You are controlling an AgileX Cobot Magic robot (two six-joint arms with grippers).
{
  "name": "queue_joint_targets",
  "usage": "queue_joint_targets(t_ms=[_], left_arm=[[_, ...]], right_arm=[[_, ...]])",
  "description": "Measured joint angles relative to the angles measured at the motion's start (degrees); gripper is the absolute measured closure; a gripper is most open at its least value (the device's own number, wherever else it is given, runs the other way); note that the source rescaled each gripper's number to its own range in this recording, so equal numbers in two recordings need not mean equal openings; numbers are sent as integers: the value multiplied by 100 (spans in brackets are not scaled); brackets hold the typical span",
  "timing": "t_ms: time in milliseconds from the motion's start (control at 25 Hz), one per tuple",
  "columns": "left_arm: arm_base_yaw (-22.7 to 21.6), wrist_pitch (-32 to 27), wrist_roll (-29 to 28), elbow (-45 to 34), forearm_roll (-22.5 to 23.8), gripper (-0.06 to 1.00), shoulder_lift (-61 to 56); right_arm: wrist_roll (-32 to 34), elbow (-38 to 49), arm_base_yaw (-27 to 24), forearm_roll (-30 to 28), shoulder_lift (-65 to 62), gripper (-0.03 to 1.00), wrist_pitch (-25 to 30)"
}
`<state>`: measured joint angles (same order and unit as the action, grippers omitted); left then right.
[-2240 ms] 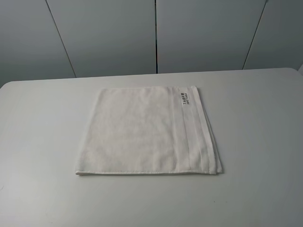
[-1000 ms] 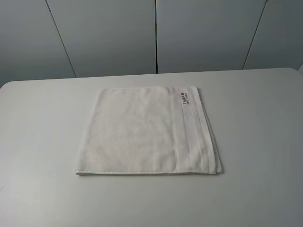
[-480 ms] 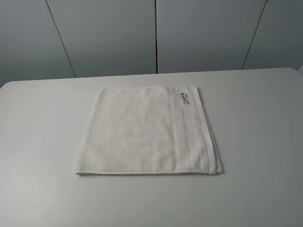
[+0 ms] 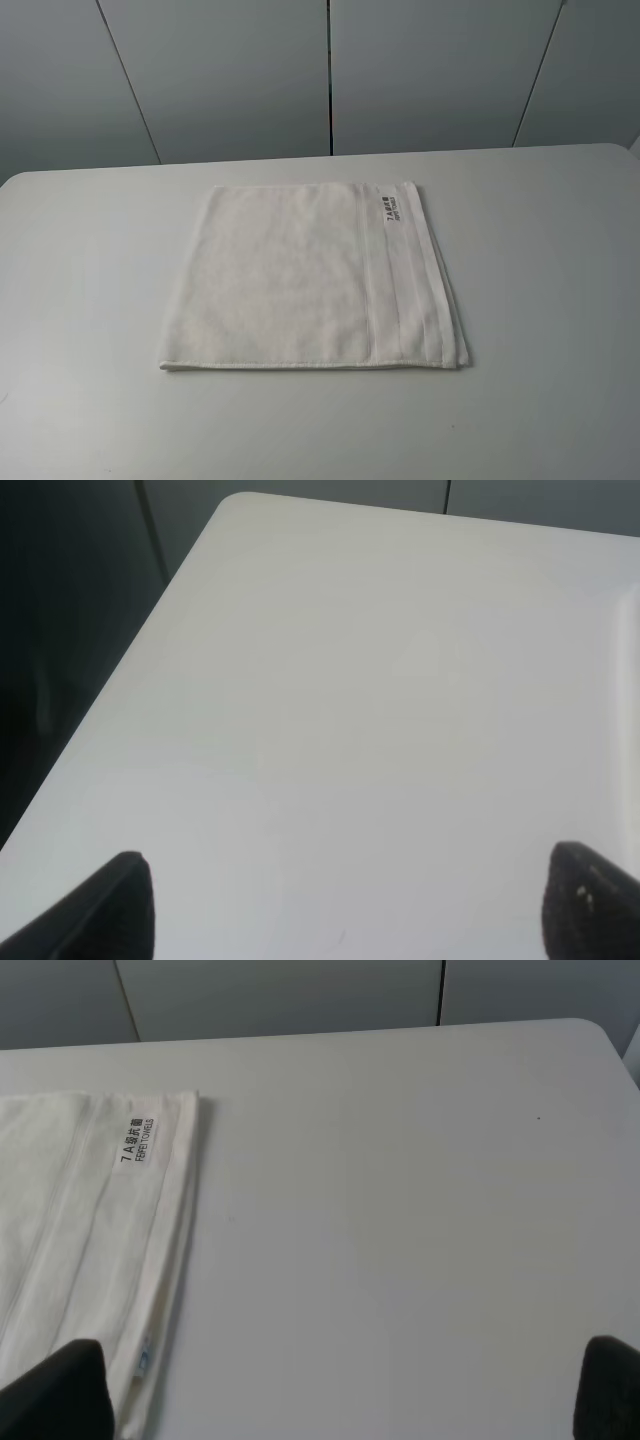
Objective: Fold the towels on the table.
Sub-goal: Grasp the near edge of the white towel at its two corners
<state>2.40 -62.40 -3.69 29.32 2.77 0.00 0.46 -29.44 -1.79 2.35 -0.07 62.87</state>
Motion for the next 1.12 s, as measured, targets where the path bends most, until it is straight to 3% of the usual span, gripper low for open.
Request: queue_joint_targets(t_ms=[440, 640, 800, 1000, 1120], left_arm=[[0, -27, -35, 392, 101, -6, 178], [0, 144, 563, 774, 138, -6, 1202], [0, 447, 1101, 983, 66, -6, 2276], [0, 656, 2161, 1360, -864, -6, 3666], [0, 768, 3209, 1572, -1665, -6, 4428]], right_arm=[[119, -38, 0, 512, 251, -3, 29], [-316, -328, 0, 826, 1399, -3, -237], [-1156, -822, 0, 1313, 2525, -3, -347], [-2601, -1514, 0, 1973, 3892, -3, -235], [-3512, -1844, 44, 2263, 4618, -3, -154]])
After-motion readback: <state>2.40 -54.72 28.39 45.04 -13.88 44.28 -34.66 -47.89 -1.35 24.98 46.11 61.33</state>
